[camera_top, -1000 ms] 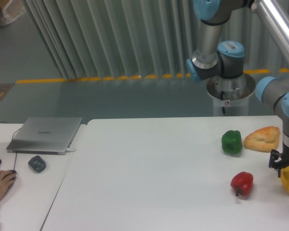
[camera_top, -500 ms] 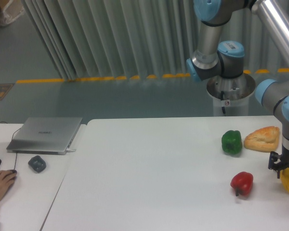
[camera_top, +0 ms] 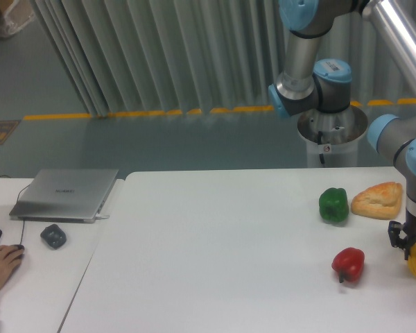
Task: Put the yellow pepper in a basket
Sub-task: 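Lift the yellow pepper and carry it away from the table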
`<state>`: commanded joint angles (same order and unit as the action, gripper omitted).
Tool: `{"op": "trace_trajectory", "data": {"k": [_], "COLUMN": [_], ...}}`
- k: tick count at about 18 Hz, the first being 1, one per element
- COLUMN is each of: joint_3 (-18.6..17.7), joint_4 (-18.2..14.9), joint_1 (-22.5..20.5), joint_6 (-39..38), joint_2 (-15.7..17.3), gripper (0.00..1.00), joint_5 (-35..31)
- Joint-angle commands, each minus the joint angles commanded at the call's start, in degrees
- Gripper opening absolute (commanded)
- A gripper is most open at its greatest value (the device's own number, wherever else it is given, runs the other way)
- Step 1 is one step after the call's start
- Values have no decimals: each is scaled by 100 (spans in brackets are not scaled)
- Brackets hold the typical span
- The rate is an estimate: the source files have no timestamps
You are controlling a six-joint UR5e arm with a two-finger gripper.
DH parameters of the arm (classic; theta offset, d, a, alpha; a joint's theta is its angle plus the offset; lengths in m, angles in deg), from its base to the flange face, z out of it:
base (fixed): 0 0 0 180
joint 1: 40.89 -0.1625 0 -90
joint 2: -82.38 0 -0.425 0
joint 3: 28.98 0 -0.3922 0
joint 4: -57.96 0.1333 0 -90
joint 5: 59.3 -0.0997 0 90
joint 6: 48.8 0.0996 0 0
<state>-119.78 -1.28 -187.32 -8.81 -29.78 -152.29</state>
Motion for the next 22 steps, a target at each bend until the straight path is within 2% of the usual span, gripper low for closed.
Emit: {"op": "trace_trajectory", "data": {"k": [2,3,4,7,9,10,12,14,17,22], "joint_3": [254,438,458,484,528,580,616,651,914,1064], "joint_4": [-271,-560,-650,-721,-896,-905,-870,-844,-748,-115], "joint_1": [157,280,308,177,-8,-113,-368,-483,-623,-746], "joint_6": [53,88,184,1682,2728,3534,4601,5104,5247,5186], "joint_2": [124,133,203,457,484,476,441,318,125,-95], "gripper": [43,43,43,43,43,43,43,43,43,43], "joint_5": [18,35,79,386,396,343,308,281,176,176]}}
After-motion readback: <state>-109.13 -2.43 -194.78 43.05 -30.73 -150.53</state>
